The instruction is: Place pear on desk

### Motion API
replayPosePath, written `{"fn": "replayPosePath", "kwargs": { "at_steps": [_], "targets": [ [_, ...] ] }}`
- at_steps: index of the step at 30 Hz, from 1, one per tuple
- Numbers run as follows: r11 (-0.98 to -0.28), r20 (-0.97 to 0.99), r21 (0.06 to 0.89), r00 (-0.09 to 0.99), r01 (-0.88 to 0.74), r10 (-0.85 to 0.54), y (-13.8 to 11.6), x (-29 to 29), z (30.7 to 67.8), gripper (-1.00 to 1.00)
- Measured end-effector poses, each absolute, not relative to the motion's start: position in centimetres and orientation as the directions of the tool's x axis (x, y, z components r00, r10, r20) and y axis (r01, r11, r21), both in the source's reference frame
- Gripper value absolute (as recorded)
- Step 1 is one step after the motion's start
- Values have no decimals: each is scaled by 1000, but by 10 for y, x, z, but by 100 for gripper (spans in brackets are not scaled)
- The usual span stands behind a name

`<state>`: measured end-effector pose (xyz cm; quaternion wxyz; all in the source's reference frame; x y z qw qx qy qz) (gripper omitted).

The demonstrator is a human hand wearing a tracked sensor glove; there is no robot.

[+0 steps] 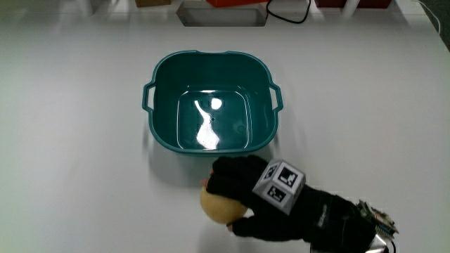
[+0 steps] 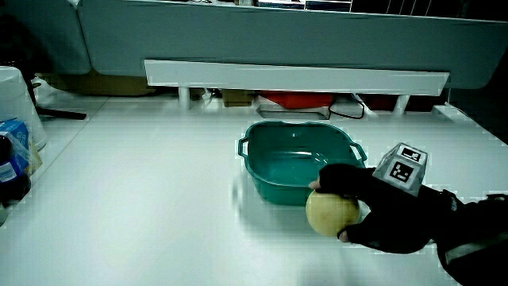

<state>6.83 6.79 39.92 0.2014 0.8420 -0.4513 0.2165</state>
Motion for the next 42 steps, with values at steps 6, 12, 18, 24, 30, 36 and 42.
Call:
{"fn": "replayPosePath", "kwargs": {
  "at_steps": [6, 12, 18, 24, 30, 36, 42],
  "targets": [
    [-466, 529, 209, 500, -860, -686, 81, 66, 412, 0],
    [-462, 511, 262, 527, -848, -679, 89, 61, 433, 0],
    [-454, 523, 282, 532, -845, -665, 94, 60, 442, 0],
    [-462, 531, 279, 536, -842, -657, 94, 60, 441, 0],
    [-462, 541, 289, 541, -839, -644, 94, 62, 446, 0],
    [-463, 544, 294, 545, -836, -638, 94, 62, 447, -10],
    [-465, 538, 312, 558, -828, -632, 97, 62, 453, -38]
  ]
}}
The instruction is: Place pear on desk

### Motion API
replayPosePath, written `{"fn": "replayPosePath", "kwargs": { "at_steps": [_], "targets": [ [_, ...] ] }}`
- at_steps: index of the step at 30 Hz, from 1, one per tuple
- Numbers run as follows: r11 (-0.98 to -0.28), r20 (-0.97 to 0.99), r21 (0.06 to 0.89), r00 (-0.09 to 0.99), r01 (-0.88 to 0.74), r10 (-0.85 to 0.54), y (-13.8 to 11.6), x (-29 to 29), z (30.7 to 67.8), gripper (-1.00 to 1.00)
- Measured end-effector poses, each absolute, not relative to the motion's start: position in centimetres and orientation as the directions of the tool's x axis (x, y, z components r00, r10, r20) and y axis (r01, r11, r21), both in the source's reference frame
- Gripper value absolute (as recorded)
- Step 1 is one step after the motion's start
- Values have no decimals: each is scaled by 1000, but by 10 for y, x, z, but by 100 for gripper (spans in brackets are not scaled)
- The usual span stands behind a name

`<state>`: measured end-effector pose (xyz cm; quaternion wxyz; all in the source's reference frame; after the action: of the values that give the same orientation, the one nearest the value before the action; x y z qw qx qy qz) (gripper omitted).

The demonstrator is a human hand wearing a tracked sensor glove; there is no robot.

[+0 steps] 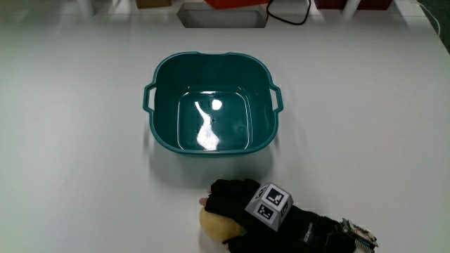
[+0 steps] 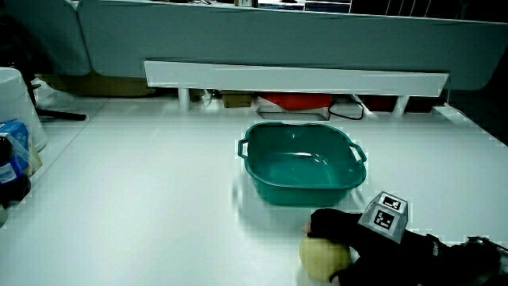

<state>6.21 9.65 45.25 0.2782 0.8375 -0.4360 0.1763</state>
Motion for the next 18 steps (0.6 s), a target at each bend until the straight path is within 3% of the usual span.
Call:
{"fn": "replayPosePath", "kwargs": {
  "at_steps": [13, 18],
  "targets": [
    [-471, 551, 305, 556, -828, -622, 95, 67, 447, -100],
    [-500, 556, 233, 536, -834, -635, 91, 80, 436, -100]
  ]
}}
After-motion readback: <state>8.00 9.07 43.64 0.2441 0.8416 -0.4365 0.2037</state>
